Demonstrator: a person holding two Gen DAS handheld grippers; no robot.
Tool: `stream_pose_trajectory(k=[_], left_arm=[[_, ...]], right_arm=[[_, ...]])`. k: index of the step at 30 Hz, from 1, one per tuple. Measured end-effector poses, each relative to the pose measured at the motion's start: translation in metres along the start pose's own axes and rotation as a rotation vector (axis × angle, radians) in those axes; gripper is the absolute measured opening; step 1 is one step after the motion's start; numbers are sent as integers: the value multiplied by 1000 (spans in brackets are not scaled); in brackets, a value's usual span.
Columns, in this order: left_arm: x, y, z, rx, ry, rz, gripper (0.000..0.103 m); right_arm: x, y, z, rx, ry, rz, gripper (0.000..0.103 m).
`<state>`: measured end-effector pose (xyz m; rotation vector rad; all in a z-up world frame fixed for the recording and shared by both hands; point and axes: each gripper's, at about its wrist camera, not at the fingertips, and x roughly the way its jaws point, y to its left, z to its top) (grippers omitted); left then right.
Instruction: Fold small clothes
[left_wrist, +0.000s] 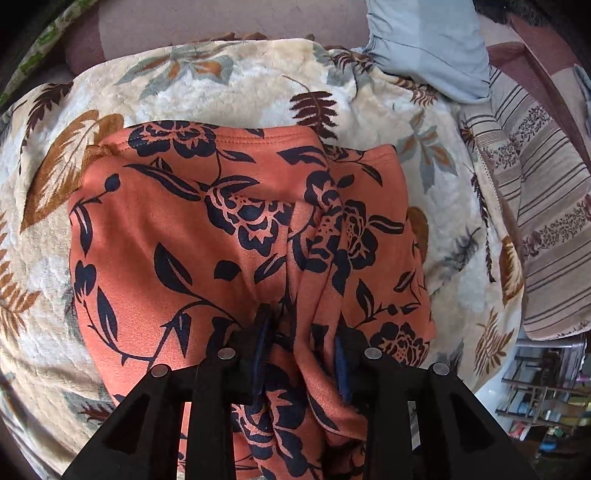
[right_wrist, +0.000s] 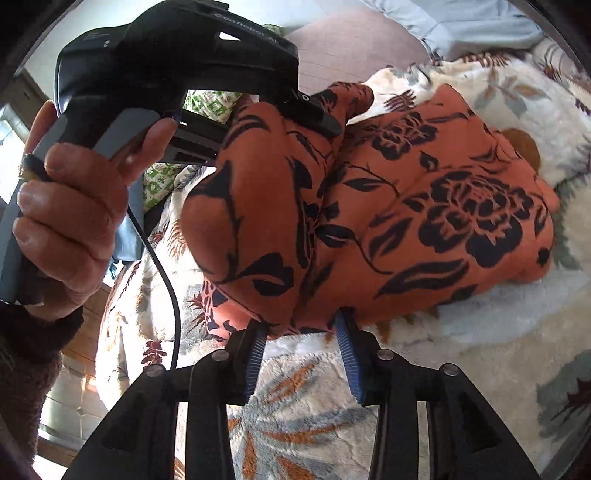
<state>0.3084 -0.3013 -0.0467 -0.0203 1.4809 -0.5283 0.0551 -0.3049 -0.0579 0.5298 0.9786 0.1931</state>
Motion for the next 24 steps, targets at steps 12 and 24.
stream_pose_trajectory(k=[12, 24], left_arm=[[-49, -14, 13, 80, -16, 79, 54], [-5, -55, 41, 157, 138, 239, 54]], right_arm=[[-30, -56, -6, 152, -7, 104, 64], [-21, -43, 44, 155, -70, 274, 74]])
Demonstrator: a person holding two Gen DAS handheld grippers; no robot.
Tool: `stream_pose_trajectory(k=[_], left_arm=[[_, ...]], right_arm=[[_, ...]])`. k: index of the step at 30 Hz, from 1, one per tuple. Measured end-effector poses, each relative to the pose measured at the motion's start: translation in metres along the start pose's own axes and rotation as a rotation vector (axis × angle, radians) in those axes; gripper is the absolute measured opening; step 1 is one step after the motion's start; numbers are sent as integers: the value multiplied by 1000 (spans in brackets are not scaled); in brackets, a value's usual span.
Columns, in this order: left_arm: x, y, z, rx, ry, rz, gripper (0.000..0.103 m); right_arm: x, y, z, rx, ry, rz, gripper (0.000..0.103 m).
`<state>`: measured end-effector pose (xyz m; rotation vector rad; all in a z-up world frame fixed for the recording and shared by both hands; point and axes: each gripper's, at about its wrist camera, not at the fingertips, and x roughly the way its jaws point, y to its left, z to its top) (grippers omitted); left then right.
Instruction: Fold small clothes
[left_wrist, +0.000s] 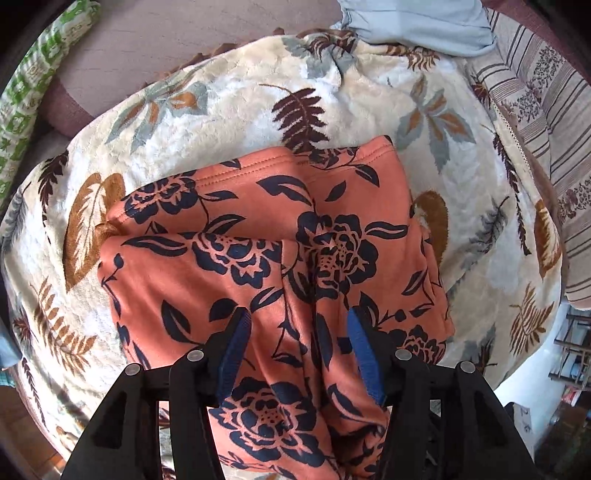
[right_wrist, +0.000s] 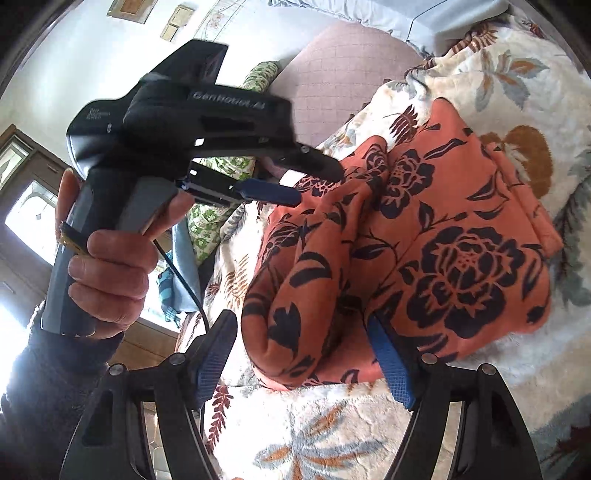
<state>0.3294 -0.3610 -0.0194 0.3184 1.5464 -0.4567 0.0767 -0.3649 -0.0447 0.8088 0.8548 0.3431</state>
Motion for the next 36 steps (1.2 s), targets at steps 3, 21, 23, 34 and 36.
stream_pose_trajectory(k=[3, 21, 23, 34, 36], left_arm=[[22, -8, 12, 12, 49, 67, 52], [-7, -33, 2, -24, -113, -64, 13], [-13, -50, 8, -6, -143, -109, 13], [73, -78, 25, -67, -23, -179, 13], [56, -64, 18, -87, -62, -218, 13]], right_arm=[[17, -2, -2, -51, 12, -47, 52], [-12, -1, 0, -74, -66, 49, 22], [-31, 1, 5, -89, -117, 34, 22], [-38, -87, -5, 66, -102, -113, 23], [-37, -88, -2, 68, -85, -92, 27]])
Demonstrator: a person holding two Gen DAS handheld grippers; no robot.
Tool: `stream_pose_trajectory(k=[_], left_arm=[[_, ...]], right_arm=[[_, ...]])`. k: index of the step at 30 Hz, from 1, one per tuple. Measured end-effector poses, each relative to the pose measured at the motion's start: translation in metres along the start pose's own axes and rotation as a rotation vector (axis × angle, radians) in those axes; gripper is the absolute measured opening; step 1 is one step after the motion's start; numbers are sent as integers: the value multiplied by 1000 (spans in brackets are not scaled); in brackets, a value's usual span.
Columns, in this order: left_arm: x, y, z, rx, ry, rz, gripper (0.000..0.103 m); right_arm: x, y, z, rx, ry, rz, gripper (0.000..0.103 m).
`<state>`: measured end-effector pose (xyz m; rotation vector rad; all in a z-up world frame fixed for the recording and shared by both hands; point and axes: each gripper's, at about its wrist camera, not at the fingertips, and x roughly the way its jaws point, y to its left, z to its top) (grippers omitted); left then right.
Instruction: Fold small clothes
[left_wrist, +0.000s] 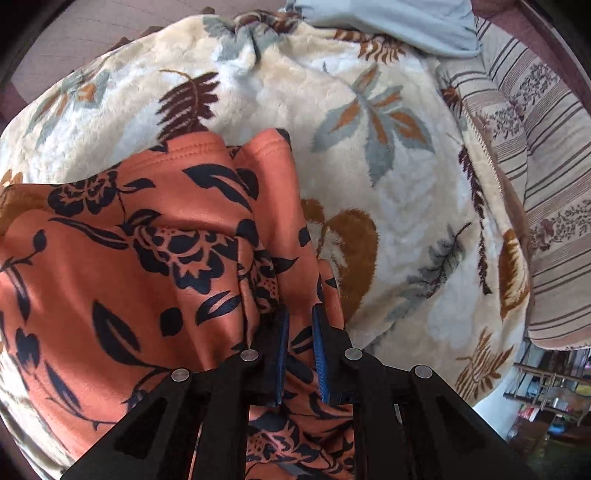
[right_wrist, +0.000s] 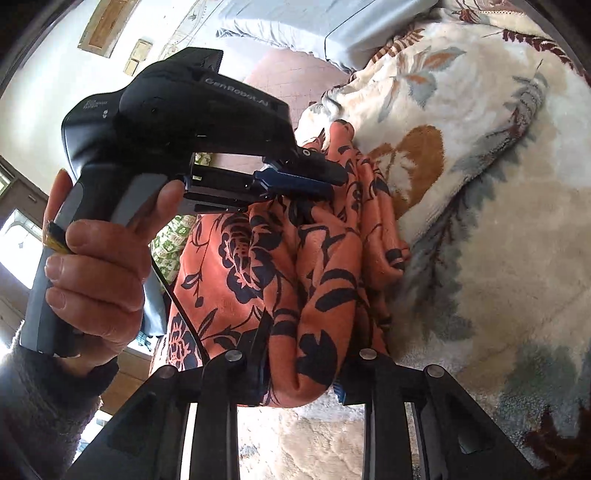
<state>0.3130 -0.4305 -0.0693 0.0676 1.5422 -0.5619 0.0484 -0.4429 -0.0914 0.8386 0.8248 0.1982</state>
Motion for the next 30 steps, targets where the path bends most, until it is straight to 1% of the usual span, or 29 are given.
stream_pose_trajectory(k=[2, 3, 4, 5, 6, 7, 8, 9, 10, 12, 14, 15, 16, 17, 19, 21, 22, 23, 24, 25, 26, 27, 28, 30], left_arm=[[-30, 18, -6, -5, -66, -21, 14], [-48, 27, -14, -10, -94, -27, 15], [-64, 40, -22, -18, -126, -28, 23], [-79, 54, -30, -31, -163, -2, 35], [-93, 69, -39, -45, -203, 39, 41], [-106, 84, -49, -54, -244, 75, 51], [-113, 100, -57, -64, -272, 111, 53], [-118, 115, -65, -87, -283, 137, 53], [-118, 132, -70, -122, -282, 137, 53], [-108, 160, -82, -209, -253, 87, 53], [-95, 181, -91, -288, -220, 14, 53], [-87, 188, -94, -314, -211, -20, 53], [-81, 194, -96, -333, -204, -49, 53], [-76, 196, -98, -343, -201, -69, 53], [-65, 197, -97, -344, -197, -84, 53], [-59, 201, -96, -338, -199, -79, 53], [-59, 201, -97, -339, -204, -75, 53], [-61, 200, -98, -335, -215, -79, 52], [-65, 200, -99, -331, -223, -82, 52], [-70, 196, -101, -333, -230, -93, 51], [-74, 195, -102, -337, -244, -112, 51], [-80, 192, -104, -336, -264, -129, 51], [-84, 189, -103, -332, -286, -129, 51], [-91, 181, -104, -316, -316, -78, 51]], right_arm=[[0, -4, 4, 0, 15, 13, 37], [-3, -5, 7, 8, 24, 18, 38], [-9, -7, 9, 19, 23, 23, 41], [-15, -10, 15, 28, 3, 22, 44], [-25, -11, 20, 33, -31, 18, 46], [-33, -11, 27, 40, -73, 12, 51], [-38, -11, 38, 48, -111, 7, 59], [-40, -12, 52, 54, -135, 6, 62], [-39, -11, 65, 57, -141, 15, 64], [-22, -3, 94, 51, -93, 45, 65], [9, 4, 122, 52, -6, 89, 67], [29, 4, 135, 64, 28, 79, 67], [45, 6, 141, 71, 65, 63, 67], [62, 6, 145, 72, 103, 27, 67], [85, 7, 148, 59, 145, -50, 67], [105, 5, 139, 60, 220, -70, 67], [105, 8, 129, 45, 245, -85, 66], [105, 14, 125, -3, 237, -108, 54], [101, 25, 122, -79, 224, -132, 42], [99, 37, 120, -161, 224, -166, 18], [95, 48, 119, -228, 219, -209, 18], [89, 59, 119, -273, 210, -224, 17], [82, 69, 123, -308, 191, -225, 17], [67, 87, 136, -363, 125, -241, 16]])
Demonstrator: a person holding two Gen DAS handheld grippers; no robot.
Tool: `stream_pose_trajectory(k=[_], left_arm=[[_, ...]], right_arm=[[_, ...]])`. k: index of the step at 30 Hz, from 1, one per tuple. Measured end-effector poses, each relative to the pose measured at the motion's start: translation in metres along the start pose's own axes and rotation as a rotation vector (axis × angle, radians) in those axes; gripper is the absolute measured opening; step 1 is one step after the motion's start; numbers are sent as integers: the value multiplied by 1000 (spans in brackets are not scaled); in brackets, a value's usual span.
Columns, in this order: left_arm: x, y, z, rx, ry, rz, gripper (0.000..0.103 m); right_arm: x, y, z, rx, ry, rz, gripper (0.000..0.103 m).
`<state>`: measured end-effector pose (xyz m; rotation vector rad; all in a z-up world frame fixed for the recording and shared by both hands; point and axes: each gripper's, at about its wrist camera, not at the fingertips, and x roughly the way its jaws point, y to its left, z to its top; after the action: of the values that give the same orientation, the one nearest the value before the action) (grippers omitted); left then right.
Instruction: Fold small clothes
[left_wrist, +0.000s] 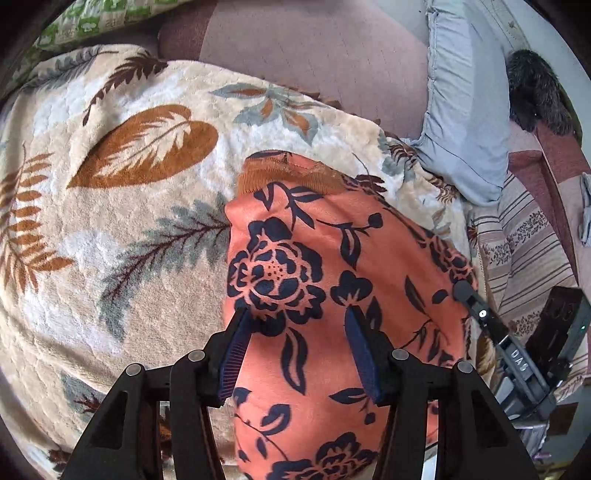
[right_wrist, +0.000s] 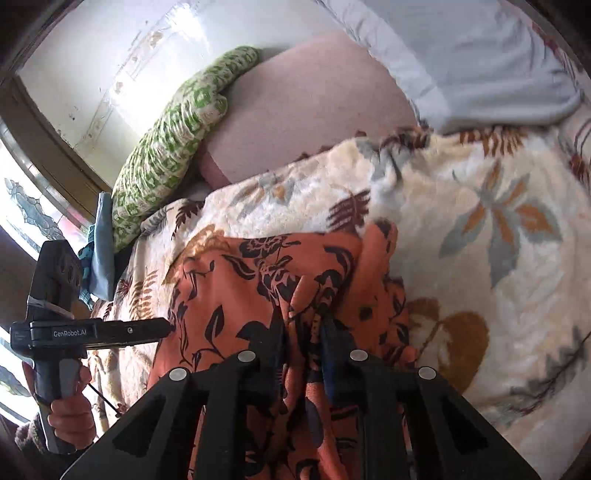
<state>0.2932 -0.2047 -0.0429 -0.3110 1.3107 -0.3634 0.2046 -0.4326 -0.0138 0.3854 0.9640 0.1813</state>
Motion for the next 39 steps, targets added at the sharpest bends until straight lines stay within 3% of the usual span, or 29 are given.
stream_pose_trajectory(k=[3, 6, 8, 10, 13, 16, 19, 23, 27, 29, 32, 33, 34, 36, 37, 38, 39], left_arm=[[10, -7, -4, 36, -8, 83, 51], [37, -9, -12, 52, 50, 138, 52], [48, -9, -15, 56, 60, 159, 54], [45, -9, -14, 58, 54, 142, 53], [35, -7, -13, 58, 53, 123, 51], [25, -7, -19, 44, 39, 83, 51], [17, -12, -33, 64, 38, 63, 51], [9, -22, -52, 127, 27, 100, 52], [7, -31, -69, 170, 43, 136, 53], [6, -34, -75, 203, 33, 169, 54], [9, -39, -80, 221, 17, 201, 57], [12, -40, -80, 218, 26, 207, 57], [14, -39, -80, 211, 37, 205, 58], [10, -37, -79, 189, 52, 188, 58], [4, -35, -78, 184, 54, 170, 57], [-2, -34, -79, 179, 51, 151, 54], [-9, -34, -79, 176, 44, 143, 54]], right_arm=[[2, -6, 20, -13, -25, -79, 16], [33, -32, 22, 16, 46, -147, 17], [59, -46, 15, 44, 104, -180, 22], [66, -56, 11, 90, 128, -137, 26], [38, -75, 17, 212, 62, 8, 32], [13, -87, 18, 290, 15, 137, 32], [16, -80, 8, 281, 77, 164, 32], [37, -77, -12, 292, 134, 45, 32], [49, -97, -24, 509, 97, 151, 36], [47, -94, -18, 521, 94, 222, 13], [13, -64, 5, 358, -22, 193, 11], [5, -59, 11, 324, -50, 147, 11], [5, -57, 15, 287, -51, 69, 10], [20, -63, 19, 213, 36, -136, 13], [23, -68, 17, 203, 70, -194, 15], [16, -74, 12, 220, 66, -155, 15], [6, -78, 7, 256, 50, -53, 15]])
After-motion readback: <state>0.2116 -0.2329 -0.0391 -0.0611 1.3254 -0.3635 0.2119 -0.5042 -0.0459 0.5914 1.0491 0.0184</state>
